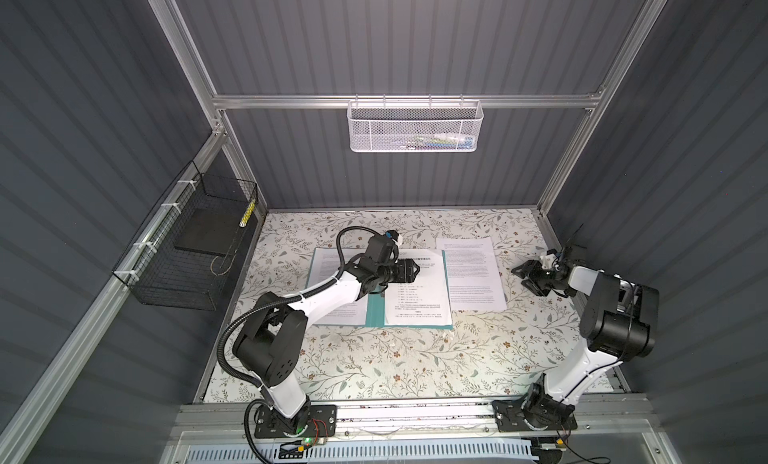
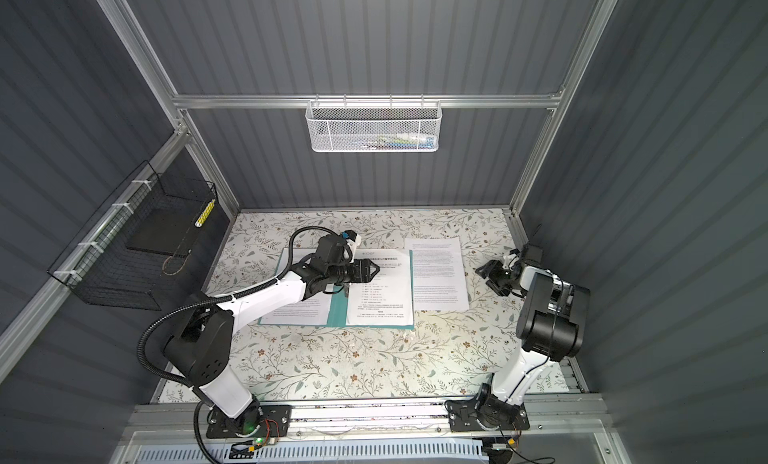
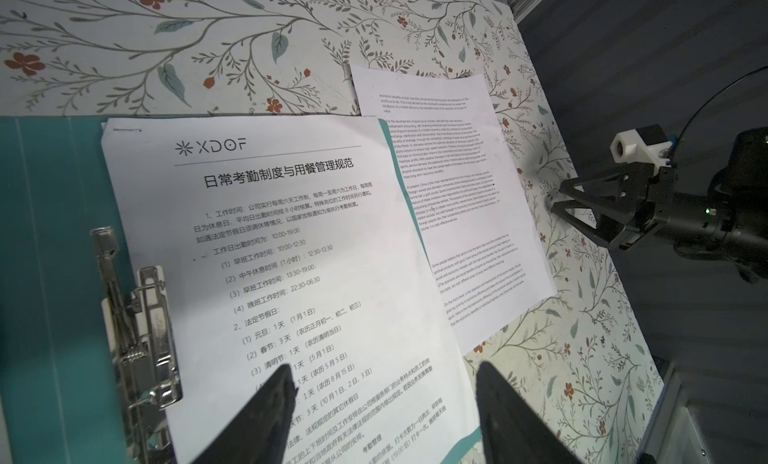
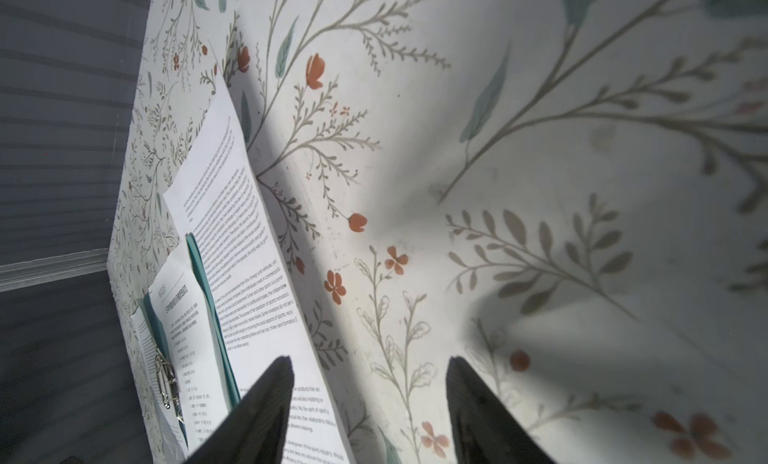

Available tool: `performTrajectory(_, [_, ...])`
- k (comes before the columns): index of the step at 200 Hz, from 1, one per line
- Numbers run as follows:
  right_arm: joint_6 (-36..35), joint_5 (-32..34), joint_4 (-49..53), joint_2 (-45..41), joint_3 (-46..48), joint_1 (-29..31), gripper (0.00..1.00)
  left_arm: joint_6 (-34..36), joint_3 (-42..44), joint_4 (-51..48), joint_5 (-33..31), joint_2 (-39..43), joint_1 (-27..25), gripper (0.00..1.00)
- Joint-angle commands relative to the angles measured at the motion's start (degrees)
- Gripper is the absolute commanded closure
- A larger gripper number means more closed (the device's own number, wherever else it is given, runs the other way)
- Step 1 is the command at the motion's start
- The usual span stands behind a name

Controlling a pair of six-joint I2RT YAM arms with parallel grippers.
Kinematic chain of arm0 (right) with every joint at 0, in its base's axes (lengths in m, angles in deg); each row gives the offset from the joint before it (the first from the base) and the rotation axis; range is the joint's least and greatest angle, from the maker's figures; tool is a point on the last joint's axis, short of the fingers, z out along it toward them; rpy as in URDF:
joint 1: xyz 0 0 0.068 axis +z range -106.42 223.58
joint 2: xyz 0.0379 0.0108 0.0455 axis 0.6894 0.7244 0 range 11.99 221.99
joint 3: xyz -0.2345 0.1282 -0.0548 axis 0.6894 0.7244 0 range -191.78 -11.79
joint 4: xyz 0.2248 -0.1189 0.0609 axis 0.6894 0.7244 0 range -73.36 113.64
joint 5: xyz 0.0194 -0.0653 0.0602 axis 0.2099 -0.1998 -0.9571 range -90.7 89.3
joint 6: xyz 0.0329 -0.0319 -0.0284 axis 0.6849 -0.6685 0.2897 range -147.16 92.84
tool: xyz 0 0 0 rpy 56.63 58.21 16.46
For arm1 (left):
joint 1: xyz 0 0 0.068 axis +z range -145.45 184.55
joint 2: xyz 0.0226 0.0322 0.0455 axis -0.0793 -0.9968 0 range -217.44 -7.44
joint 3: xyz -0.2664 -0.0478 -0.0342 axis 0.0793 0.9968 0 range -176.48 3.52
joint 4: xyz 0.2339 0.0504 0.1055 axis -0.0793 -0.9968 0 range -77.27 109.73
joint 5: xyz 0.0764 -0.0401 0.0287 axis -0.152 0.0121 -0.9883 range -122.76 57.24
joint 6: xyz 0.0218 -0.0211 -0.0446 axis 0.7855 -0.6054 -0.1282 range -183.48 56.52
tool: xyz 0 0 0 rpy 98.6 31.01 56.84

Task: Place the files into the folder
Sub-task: 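Release the sheet and move the right gripper to the remaining printed sheet, then grasp the edge of the last printed English sheet with the right gripper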

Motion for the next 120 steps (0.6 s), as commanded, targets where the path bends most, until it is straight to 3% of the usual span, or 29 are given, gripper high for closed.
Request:
performTrajectory(1, [0.4, -3.9, -0.3, 1.7, -1.6, 0.0, 0.40, 1.1, 1.2, 0.3, 0.9, 1.0, -0.3, 0.30])
performTrajectory(120, [-1.5, -4.5, 8.3, 12.8, -15.1, 10.4, 0.43, -0.4, 4.6, 1.7, 1.8, 2.5, -0.4, 0.30])
